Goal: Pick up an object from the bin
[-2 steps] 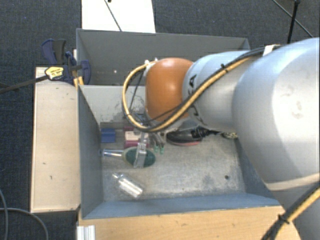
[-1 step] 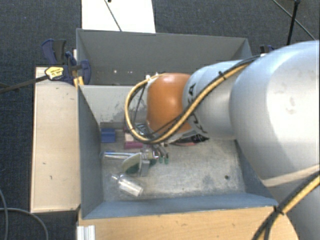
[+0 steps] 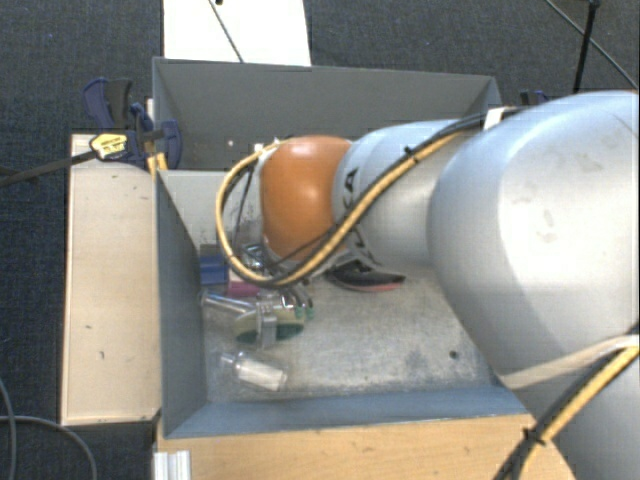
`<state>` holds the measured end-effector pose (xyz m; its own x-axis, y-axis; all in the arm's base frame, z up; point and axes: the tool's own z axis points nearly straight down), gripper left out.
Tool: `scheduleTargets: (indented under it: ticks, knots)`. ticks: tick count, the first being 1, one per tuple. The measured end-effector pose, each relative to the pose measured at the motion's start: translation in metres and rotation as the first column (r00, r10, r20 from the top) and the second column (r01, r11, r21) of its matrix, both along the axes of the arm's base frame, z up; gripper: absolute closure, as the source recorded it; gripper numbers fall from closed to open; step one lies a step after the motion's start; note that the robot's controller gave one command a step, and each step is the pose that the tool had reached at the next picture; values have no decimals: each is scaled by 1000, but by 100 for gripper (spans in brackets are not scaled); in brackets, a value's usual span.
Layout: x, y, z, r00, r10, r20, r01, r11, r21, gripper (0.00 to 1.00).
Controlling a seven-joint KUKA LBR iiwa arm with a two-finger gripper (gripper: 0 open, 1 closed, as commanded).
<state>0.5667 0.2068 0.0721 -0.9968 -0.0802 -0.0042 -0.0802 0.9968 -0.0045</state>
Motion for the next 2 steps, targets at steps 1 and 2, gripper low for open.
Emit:
scheduleTargets:
  ticks: [1,2]
  knots:
    - [5,-2,6,1000,-7,16,7,1000,2,100]
    - [-48,29,160,1000,-27,3,27,1000,9,100]
